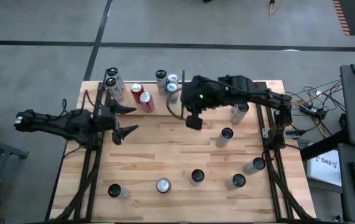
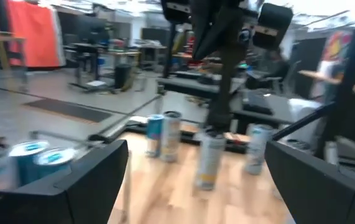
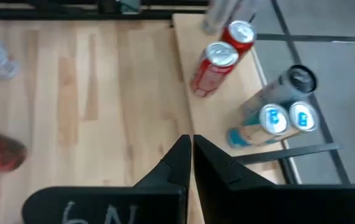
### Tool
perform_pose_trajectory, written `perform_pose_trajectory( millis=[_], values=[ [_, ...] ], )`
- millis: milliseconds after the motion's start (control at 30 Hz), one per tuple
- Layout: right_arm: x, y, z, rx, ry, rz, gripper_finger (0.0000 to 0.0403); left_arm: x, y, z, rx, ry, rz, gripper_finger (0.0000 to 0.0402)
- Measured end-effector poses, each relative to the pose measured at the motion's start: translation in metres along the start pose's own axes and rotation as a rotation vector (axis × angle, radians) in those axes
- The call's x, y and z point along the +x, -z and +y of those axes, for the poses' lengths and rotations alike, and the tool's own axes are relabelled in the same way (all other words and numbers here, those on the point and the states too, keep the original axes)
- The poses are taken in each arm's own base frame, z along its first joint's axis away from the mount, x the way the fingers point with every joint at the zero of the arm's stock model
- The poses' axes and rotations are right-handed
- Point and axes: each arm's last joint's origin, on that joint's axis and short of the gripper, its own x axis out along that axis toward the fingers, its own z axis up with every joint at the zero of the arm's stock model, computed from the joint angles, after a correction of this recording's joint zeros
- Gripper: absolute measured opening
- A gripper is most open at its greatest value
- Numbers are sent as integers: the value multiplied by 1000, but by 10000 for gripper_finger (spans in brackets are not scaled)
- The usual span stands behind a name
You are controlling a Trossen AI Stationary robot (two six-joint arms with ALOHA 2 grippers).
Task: Place canned beverage on shelf
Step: Put the red and black soda can on the shelf aligned with the other red and black soda can
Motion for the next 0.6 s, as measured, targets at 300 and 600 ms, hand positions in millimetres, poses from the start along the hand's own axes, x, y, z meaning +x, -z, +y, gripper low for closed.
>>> perform_pose_trajectory(
  millis=[300, 600],
  values=[
    [-9, 7, 49, -95, -94, 30, 9, 26, 9, -26, -35, 118, 66, 363],
    [5, 21, 84, -206, -36, 78, 9, 38, 8, -67, -44, 226, 206, 349]
  ],
)
